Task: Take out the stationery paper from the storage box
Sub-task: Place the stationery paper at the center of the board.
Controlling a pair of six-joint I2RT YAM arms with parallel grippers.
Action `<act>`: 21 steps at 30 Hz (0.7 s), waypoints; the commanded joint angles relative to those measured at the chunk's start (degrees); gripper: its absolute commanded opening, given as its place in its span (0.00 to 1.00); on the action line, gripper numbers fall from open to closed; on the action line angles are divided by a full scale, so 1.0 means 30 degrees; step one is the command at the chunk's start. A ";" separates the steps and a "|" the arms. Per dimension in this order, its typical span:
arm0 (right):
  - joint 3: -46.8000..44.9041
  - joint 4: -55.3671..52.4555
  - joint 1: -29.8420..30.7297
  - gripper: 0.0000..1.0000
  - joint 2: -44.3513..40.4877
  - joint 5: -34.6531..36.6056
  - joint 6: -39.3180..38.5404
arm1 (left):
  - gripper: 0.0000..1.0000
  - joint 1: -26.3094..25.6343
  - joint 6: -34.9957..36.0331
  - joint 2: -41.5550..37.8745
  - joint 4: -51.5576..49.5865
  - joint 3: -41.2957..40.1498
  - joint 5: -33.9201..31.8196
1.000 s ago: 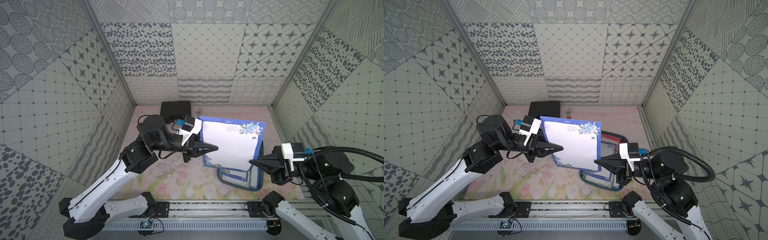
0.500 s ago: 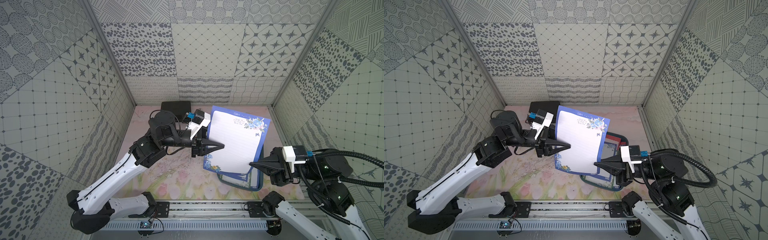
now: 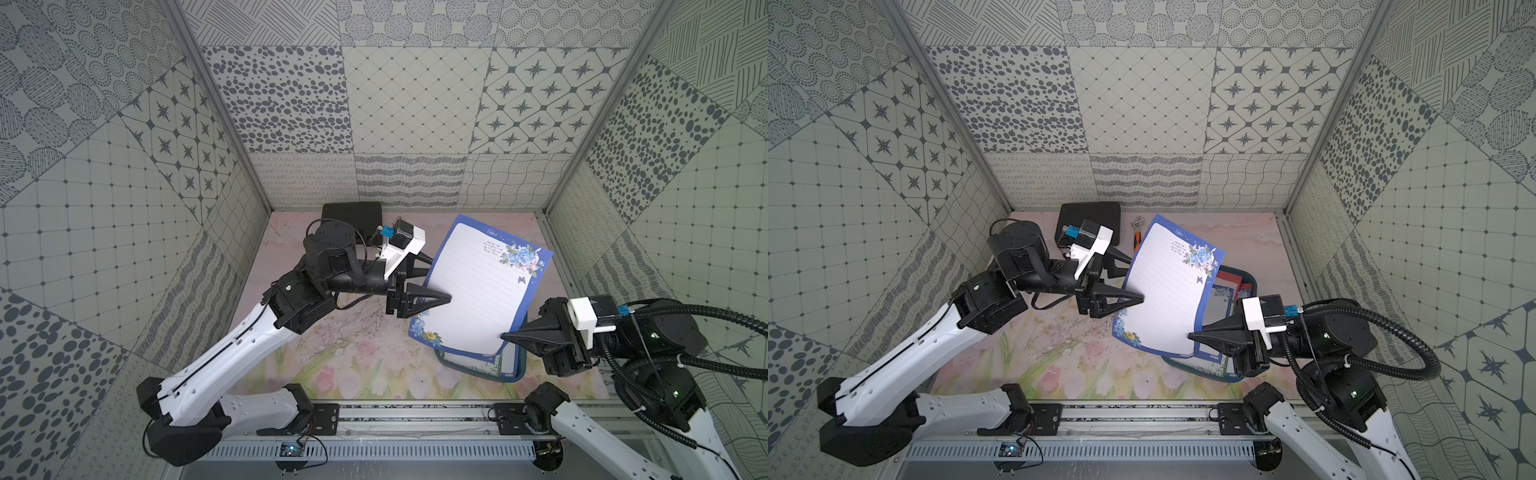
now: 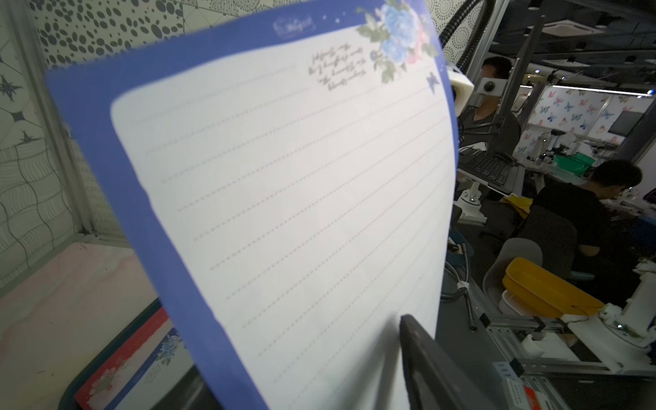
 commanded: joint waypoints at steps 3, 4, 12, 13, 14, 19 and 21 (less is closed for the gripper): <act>0.1591 -0.0953 0.0075 0.00 0.0296 -0.0918 -0.0444 | 0.74 -0.0115 0.2050 -0.2169 -0.0893 -0.0721 -0.0808; 0.1688 -0.1046 0.0075 0.00 0.0353 -0.0973 -0.0491 | 0.73 -0.0117 0.1930 -0.2342 -0.0690 -0.0828 -0.0554; 0.1757 -0.1039 0.0076 0.00 0.0628 0.0315 -0.0666 | 0.52 -0.0116 0.0929 -0.0072 -0.1344 0.0583 0.4093; 0.1679 -0.1161 0.0074 0.00 0.0538 0.0701 -0.0818 | 0.47 -0.0116 0.0837 0.0179 -0.1353 0.0775 0.4568; 0.1626 -0.1305 0.0075 0.00 0.0485 0.0969 -0.0977 | 0.43 -0.0115 0.0741 0.0327 -0.1287 0.0875 0.4868; 0.1301 -0.2072 0.0076 0.00 0.0175 0.1673 -0.1305 | 0.28 -0.0116 0.0786 -0.0024 -0.0461 0.0575 0.4577; 0.0953 -0.1775 0.0060 0.00 -0.0084 0.1797 -0.1143 | 0.25 -0.0125 0.0795 -0.0406 -0.0164 0.0289 0.4133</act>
